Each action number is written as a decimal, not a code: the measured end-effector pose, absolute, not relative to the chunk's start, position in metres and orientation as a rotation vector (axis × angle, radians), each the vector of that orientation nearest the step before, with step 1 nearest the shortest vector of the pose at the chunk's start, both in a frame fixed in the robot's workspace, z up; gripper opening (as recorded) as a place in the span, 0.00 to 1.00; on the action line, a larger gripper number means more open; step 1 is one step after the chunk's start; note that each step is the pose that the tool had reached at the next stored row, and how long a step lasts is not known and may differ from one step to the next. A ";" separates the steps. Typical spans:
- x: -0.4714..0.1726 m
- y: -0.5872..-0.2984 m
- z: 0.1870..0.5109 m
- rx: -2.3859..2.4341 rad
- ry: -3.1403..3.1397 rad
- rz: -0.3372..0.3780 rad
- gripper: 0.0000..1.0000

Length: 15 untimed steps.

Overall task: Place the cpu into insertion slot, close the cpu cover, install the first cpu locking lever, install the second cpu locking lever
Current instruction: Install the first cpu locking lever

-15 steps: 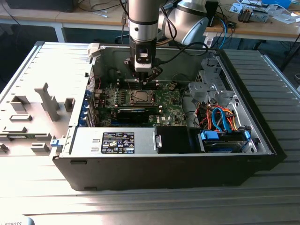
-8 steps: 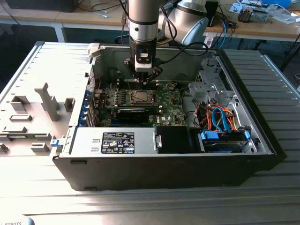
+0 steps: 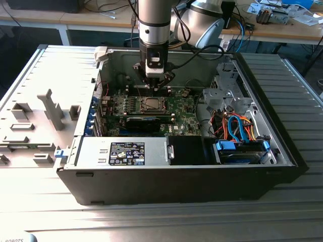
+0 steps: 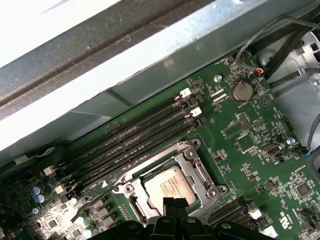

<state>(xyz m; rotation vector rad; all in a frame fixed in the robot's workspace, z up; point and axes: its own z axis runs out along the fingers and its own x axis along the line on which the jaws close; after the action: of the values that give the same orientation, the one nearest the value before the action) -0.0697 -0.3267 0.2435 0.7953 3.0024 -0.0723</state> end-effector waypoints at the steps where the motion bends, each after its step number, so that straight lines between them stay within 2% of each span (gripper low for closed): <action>1: -0.070 -0.327 0.244 0.794 3.003 -0.072 0.11; 15: -0.070 -0.327 0.244 0.768 3.009 -0.072 0.11</action>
<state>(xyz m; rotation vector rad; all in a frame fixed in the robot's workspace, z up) -0.0697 -0.3267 0.2435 0.7679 3.0090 -0.0718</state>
